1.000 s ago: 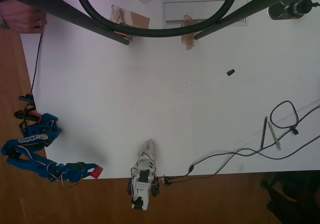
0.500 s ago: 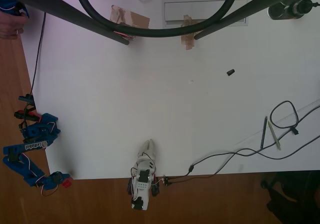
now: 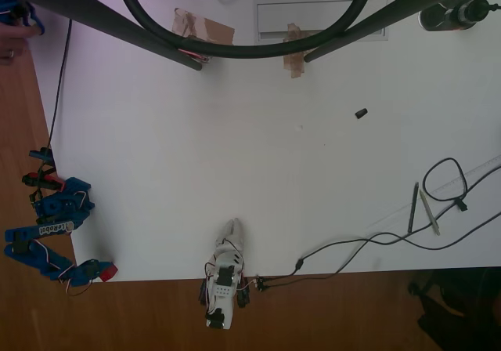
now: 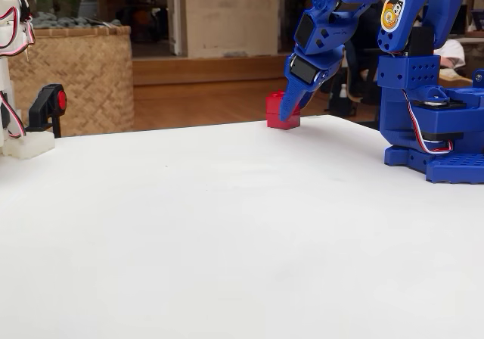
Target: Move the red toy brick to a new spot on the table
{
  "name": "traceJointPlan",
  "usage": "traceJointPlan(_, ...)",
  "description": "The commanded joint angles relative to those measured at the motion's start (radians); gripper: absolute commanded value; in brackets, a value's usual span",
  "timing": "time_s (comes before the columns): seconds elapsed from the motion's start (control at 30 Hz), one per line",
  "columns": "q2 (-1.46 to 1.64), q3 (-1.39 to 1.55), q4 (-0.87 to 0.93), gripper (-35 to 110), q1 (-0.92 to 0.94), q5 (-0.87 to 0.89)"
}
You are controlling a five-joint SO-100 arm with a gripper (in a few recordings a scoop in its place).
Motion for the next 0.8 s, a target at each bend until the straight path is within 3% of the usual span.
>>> traceJointPlan(0.0,0.066,-0.247,0.087,23,-0.023,0.084)
traceJointPlan(0.17,0.091,-0.538,0.376,23,-0.238,0.204)
traceJointPlan(0.27,0.179,-0.517,0.468,20,-0.448,0.195)
traceJointPlan(0.57,0.871,0.167,0.756,0,-1.150,0.034)
traceJointPlan(0.77,1.264,0.495,0.923,0,-1.335,0.097)
